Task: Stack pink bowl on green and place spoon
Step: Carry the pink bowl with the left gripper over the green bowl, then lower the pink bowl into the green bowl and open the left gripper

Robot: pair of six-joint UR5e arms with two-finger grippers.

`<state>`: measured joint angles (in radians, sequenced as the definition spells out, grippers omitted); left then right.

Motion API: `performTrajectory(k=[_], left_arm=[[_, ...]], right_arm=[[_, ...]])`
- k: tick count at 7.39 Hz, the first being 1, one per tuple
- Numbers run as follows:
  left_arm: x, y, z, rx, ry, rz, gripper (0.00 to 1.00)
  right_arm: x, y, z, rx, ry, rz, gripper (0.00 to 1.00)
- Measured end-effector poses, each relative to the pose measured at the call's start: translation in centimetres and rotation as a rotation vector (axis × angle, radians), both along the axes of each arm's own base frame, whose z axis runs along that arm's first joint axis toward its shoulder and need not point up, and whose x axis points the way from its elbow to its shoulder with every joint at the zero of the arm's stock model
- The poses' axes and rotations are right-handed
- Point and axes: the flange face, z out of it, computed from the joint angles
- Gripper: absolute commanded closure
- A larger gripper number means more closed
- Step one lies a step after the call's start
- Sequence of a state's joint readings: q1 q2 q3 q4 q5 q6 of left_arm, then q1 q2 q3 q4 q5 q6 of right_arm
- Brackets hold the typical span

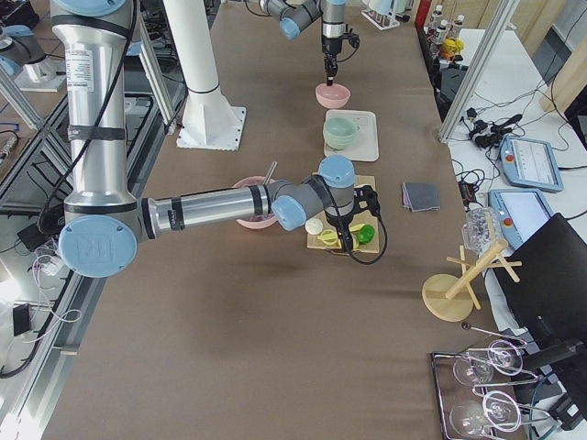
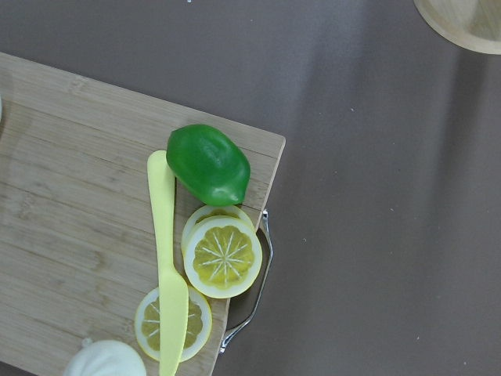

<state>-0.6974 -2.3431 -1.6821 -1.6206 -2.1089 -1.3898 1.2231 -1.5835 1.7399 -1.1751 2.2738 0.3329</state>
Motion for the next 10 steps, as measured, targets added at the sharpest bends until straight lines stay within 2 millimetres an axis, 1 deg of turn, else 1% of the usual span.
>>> performTrajectory(k=[1, 2, 3, 5, 7, 10], left_arm=[[2.5, -0.9, -1.2, -0.006, -0.021, -0.017, 1.00], [4.4, -1.9, -1.8, -0.010, -0.043, -0.031, 1.00], [5.6, -2.5, -1.9, -0.013, -0.059, -0.036, 1.00], [6.9, -2.3, -1.8, -0.014, -0.072, -0.032, 1.00], [7.7, -2.0, -1.6, -0.011, -0.081, -0.033, 1.00], [9.1, -2.8, -0.4, -0.010, -0.086, -0.032, 1.00]], right_arm=[[0.0, 0.0, 0.0, 0.001, 0.000, 0.000, 0.00], [0.0, 0.0, -0.1, 0.001, 0.000, 0.000, 0.00], [0.0, 0.0, -0.1, 0.002, 0.000, 0.000, 0.00], [0.0, 0.0, 0.0, 0.000, 0.000, 0.000, 0.00], [0.0, 0.0, 0.0, 0.001, 0.000, 0.000, 0.00], [0.0, 0.0, -0.1, 0.003, -0.001, 0.000, 0.00]])
